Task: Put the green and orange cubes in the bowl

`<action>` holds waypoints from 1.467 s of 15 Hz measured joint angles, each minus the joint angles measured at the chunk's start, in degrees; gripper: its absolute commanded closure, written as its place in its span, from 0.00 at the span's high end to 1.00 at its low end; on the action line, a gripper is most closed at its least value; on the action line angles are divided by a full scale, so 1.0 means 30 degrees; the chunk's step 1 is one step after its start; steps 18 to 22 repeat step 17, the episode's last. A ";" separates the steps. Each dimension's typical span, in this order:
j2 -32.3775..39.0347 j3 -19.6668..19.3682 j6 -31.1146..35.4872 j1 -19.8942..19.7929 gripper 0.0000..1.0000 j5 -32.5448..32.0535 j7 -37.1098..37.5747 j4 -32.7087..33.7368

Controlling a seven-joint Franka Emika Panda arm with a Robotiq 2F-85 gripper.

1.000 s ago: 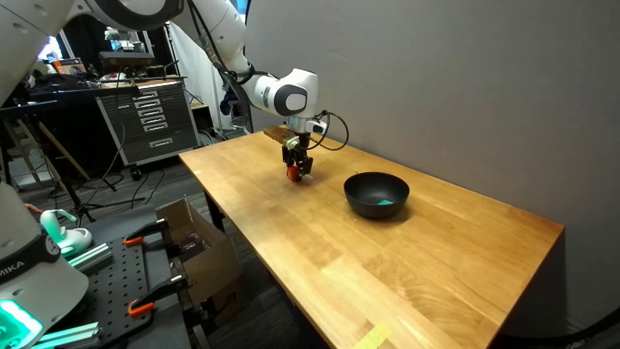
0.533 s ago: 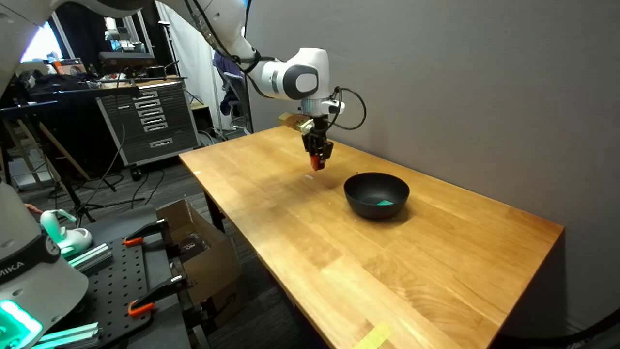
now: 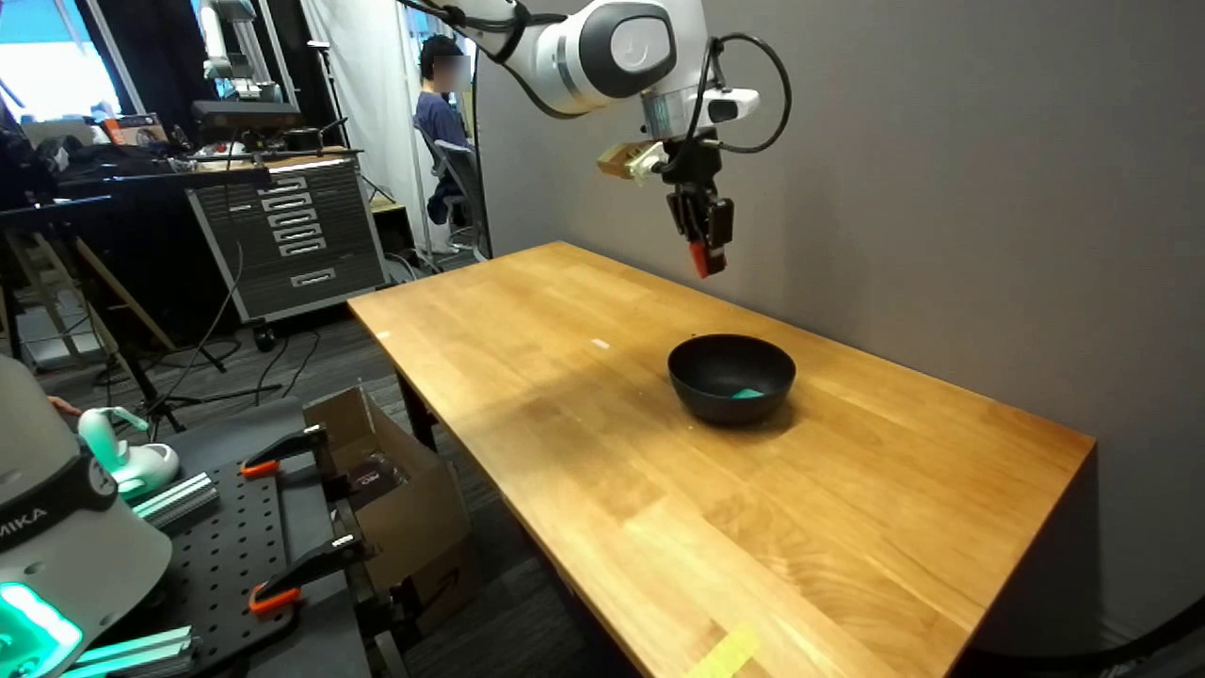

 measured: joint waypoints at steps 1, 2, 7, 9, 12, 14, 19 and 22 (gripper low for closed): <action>-0.0196 -0.0170 0.0000 -0.0218 0.18 -0.0123 0.0179 -0.0210; -0.0304 -0.0275 0.0000 -0.0435 0.63 -0.0206 0.0323 -0.0397; -0.0405 -0.0260 0.0044 -0.1006 0.93 -0.0189 0.0495 -0.1169; -0.0603 -0.0145 0.0100 -0.1145 1.00 0.0031 0.0494 -0.1604; -0.1577 0.0026 0.0206 -0.1680 1.00 0.1022 0.0166 -0.3080; -0.2636 0.0088 -0.0192 -0.2419 1.00 0.2128 -0.0599 -0.4692; -0.3525 0.0088 -0.0971 -0.3324 1.00 0.2818 -0.1479 -0.6057; -0.3525 0.0088 -0.0971 -0.3324 1.00 0.2818 -0.1479 -0.6057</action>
